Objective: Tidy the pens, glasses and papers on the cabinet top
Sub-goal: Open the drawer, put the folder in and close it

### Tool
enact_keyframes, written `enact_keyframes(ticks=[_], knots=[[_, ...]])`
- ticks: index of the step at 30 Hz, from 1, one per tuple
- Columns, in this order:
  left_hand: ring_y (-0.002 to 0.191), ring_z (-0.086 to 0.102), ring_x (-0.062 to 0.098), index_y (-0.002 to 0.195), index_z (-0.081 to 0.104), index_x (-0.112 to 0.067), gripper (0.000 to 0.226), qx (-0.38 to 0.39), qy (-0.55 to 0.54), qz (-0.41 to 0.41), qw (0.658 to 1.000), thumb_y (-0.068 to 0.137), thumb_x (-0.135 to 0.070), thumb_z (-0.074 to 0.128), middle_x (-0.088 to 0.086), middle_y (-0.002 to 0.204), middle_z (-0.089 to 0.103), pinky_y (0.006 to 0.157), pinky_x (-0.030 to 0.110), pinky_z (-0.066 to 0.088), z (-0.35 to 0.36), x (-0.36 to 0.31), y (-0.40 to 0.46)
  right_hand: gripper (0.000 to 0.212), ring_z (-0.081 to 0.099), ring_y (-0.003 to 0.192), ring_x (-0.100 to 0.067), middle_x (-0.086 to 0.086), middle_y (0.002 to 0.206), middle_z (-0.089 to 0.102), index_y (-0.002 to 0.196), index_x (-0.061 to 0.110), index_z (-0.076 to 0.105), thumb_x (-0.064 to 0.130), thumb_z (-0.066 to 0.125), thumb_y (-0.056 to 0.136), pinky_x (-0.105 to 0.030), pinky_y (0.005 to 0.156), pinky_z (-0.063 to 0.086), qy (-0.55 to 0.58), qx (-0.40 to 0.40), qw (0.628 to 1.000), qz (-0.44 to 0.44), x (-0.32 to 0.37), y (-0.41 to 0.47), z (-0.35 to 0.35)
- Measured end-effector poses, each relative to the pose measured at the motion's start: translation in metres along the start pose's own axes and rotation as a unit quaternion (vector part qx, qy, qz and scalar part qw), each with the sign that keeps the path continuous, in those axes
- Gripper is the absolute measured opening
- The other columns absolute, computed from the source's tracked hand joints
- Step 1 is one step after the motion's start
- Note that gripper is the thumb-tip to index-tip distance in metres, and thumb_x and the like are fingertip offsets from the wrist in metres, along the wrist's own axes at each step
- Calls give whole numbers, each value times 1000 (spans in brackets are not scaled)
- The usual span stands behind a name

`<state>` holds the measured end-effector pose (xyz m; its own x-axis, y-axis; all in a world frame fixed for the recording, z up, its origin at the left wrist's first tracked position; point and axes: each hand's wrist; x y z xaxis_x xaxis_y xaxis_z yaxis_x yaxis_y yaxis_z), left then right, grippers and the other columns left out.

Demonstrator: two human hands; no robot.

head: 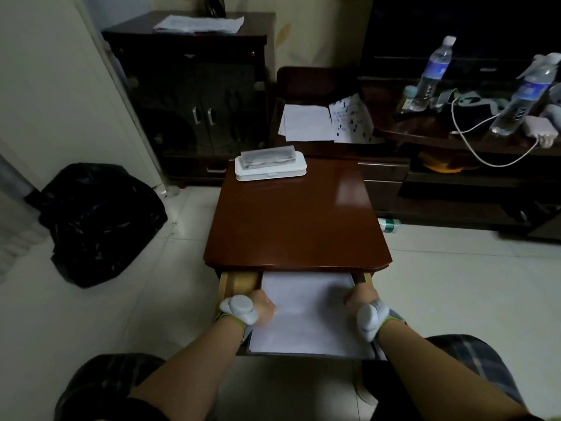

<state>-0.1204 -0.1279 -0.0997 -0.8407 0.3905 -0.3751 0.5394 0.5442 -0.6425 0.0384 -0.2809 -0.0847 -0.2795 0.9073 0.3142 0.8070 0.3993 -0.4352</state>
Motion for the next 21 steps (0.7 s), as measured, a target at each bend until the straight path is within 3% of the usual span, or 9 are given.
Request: enact_keyframes(ticks=[2, 3, 5, 8, 12, 15, 21], knots=[[116, 56, 29, 117, 63, -9, 33, 4, -18, 1, 1000, 88, -6, 49, 13, 123, 61, 100, 36, 45, 2, -2, 13, 18, 54, 79, -18, -5, 83, 48, 73, 18, 53, 12, 51, 91, -21, 68, 42, -3, 65, 998, 5, 5, 7, 2], [116, 55, 28, 118, 62, -11, 33, 10, -21, -4, 1000, 88, -9, 51, 11, 124, 60, 100, 36, 44, 2, -3, 18, 12, 57, 97, -24, -9, 96, 53, 91, 11, 62, 12, 51, 91, -26, 81, 44, -28, 66, 997, 2, 3, 15, 6], [120, 51, 24, 124, 55, -17, 37, 33, -7, -6, 999, 87, -23, 56, 7, 131, 52, 103, 35, 42, 4, -1, 33, 28, 52, 117, -29, -15, 119, 56, 116, 4, 60, 12, 49, 91, -31, 94, 42, -49, 61, 997, 0, 3, 29, 12], [131, 37, 20, 131, 41, -23, 58, 84, 40, -1, 996, 82, -48, 59, 2, 140, 33, 108, 33, 36, 8, 1, 55, 26, 46, 124, -30, -17, 134, 46, 118, 8, 52, 8, 40, 95, -34, 103, 38, -66, 106, 992, 0, 5, 45, 21], [129, 34, 18, 130, 37, -24, 68, 99, 106, 10, 989, 77, -59, 60, 1, 128, 31, 103, 26, 33, 19, -1, 66, 41, 37, 131, -25, -15, 144, 27, 138, 7, 36, 13, 38, 98, -33, 107, 35, -130, 104, 986, -5, 6, 57, 35], [122, 33, 21, 125, 38, -24, 64, 84, 135, 6, 987, 78, -61, 59, 3, 113, 26, 91, 24, 30, 28, 0, 67, 42, 35, 130, -24, -12, 143, 25, 141, 11, 34, 18, 37, 99, -33, 104, 37, -172, 104, 979, -14, 5, 58, 46], [128, 31, 32, 137, 29, -12, 79, 41, 171, -13, 984, 81, -62, 54, 13, 138, 23, 98, 30, 31, 35, -3, 66, 37, 28, 131, -26, -13, 143, 21, 132, 17, 48, 25, 41, 97, -30, 100, 38, -240, 90, 966, -44, 5, 56, 53]])
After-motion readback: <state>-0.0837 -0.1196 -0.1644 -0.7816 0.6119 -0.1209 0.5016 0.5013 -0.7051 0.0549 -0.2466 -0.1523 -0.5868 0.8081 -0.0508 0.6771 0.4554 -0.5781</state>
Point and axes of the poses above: each hand's wrist, its own y-axis towards the middle knuckle, its own z-axis out of the palm, x = y × z
